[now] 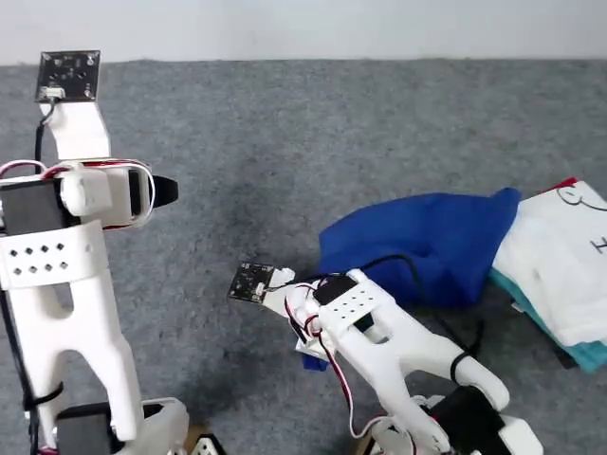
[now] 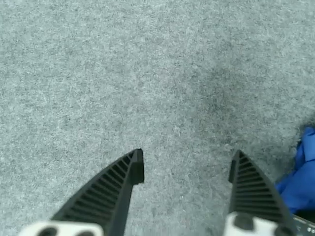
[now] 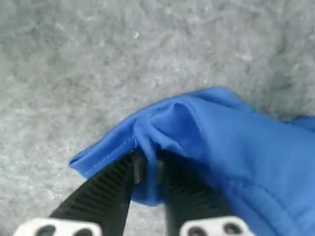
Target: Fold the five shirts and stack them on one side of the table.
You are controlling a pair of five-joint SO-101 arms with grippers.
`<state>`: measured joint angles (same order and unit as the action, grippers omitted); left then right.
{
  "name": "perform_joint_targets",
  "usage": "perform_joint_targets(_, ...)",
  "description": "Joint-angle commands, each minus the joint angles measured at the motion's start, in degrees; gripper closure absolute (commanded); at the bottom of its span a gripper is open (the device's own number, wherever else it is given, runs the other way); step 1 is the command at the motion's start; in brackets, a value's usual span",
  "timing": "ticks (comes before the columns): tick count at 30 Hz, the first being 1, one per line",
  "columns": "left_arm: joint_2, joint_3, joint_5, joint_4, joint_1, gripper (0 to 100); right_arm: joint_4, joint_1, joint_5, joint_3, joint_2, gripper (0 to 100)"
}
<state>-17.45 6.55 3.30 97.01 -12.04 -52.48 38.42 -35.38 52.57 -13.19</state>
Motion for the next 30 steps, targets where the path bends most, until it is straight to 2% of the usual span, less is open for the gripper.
perform_joint_targets(1,-1.2,0.1,0.4,-0.7,0.4,72,-2.5,0.0,-0.4,-3.4,-2.2,98.8)
perform_joint_targets(6,-1.2,0.1,0.4,-0.7,0.4,72,-18.0,0.0,1.8,-22.0,-5.7,98.9)
perform_joint_targets(9,-1.4,0.1,0.4,-0.7,0.4,72,-23.0,0.2,2.5,-36.4,-8.0,98.9)
perform_joint_targets(21,-1.7,0.1,0.5,-0.7,0.1,72,-26.8,1.7,6.3,-83.7,-2.2,98.9)
perform_joint_targets(25,-1.7,0.1,0.5,-0.6,0.4,72,-28.2,-5.3,6.3,-89.8,-1.0,98.9)
perform_joint_targets(30,-1.1,-0.6,0.5,-0.6,4.4,72,-28.3,-19.5,6.5,-90.0,-1.3,98.9)
